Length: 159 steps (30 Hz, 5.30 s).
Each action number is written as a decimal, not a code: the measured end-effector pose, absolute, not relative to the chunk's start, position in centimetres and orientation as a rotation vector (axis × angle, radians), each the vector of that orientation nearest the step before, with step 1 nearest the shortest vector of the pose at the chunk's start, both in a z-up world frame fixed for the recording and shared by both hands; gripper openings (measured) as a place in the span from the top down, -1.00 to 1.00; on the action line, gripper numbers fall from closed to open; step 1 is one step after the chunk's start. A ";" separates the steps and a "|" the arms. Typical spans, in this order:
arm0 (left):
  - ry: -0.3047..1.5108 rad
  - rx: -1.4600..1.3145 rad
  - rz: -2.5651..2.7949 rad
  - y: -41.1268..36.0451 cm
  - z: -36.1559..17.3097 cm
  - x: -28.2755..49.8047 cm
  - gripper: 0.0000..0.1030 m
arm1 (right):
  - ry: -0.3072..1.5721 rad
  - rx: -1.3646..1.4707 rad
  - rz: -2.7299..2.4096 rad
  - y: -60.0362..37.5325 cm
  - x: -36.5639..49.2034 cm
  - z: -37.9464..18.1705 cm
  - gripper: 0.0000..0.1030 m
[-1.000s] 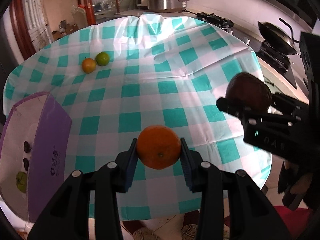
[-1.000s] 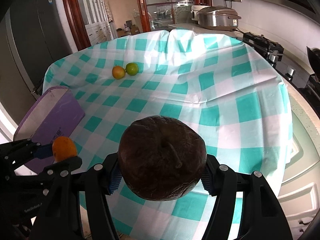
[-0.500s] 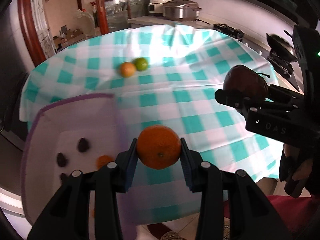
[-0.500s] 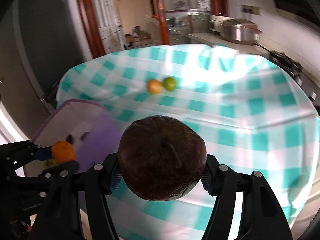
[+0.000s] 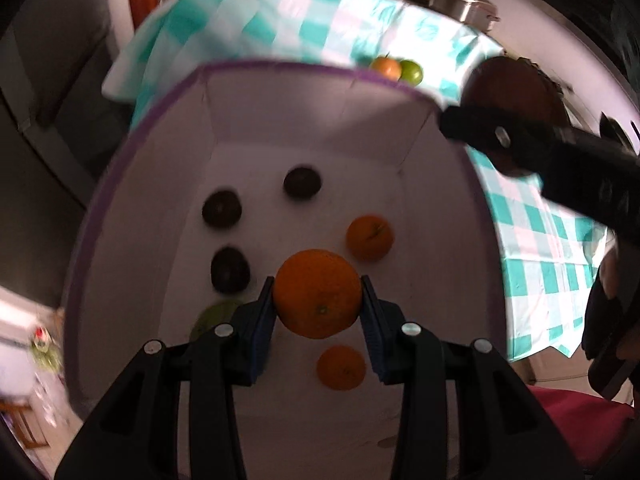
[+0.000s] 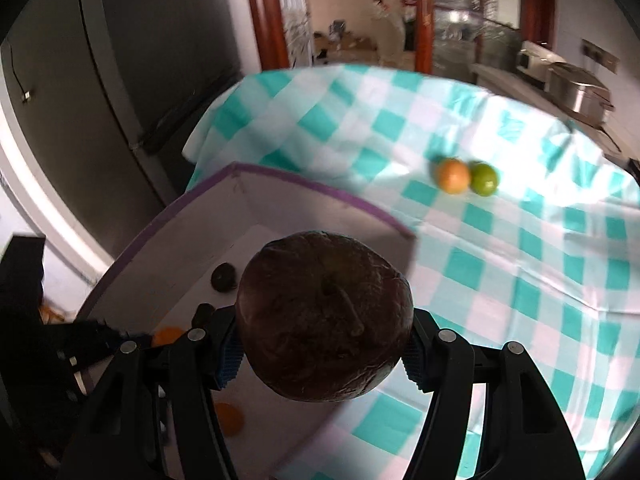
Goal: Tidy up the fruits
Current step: 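Carry the red apple and orange over the white box and release both, then move both open tools back over the pear and green apple, then grasp the green apple with the right tool while the left tool grasps the yellow pear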
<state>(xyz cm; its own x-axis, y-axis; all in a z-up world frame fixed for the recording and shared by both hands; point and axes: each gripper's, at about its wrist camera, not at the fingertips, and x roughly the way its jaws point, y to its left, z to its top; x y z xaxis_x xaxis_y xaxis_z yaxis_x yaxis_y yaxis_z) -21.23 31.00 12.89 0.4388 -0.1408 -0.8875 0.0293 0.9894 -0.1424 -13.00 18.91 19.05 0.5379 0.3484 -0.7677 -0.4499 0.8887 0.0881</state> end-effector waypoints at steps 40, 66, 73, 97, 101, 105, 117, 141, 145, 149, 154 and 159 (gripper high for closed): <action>1.273 -0.226 -0.162 35.7 11.0 -17.7 -0.57 | 1.322 -0.302 0.651 28.9 -5.8 9.7 -0.58; 0.628 -0.195 0.271 30.1 24.4 -26.0 -0.96 | 0.770 0.046 0.539 9.2 -15.6 24.5 -0.71; 0.626 -0.137 0.120 15.3 25.3 -26.2 -0.96 | 0.772 0.044 0.452 -3.5 -18.9 24.4 -0.71; 0.974 0.125 -0.172 -9.2 15.7 -21.5 -0.96 | 0.891 0.201 0.253 -26.8 -18.8 15.8 -0.70; 1.012 0.036 -0.182 -7.1 14.4 -17.3 -0.96 | 0.926 0.187 0.224 -25.8 -14.8 14.2 -0.71; 1.005 -0.023 -0.158 -4.0 14.4 -9.7 -0.96 | 0.959 0.156 0.228 -23.0 -9.3 13.0 -0.70; 1.237 -0.266 0.134 13.4 9.9 15.6 -0.88 | 0.994 -0.052 0.389 -6.2 10.0 8.0 -0.57; 1.230 -0.443 0.118 20.5 7.7 20.0 -0.89 | 0.898 -0.179 0.408 4.2 23.6 3.0 -0.13; 1.199 -0.425 0.147 19.6 7.0 21.8 -0.89 | 0.914 -0.074 0.327 0.4 22.2 3.4 -0.13; 1.212 -0.389 0.160 18.5 5.7 23.9 -0.89 | 0.952 -0.026 0.278 -2.8 20.5 3.3 -0.14; 1.179 -0.260 0.201 18.3 4.3 25.3 -0.86 | 0.970 -0.004 0.261 -4.3 19.5 3.0 -0.14; 1.141 -0.068 0.149 16.3 4.4 25.0 -0.26 | 0.962 0.015 0.271 -5.3 18.8 3.4 -0.14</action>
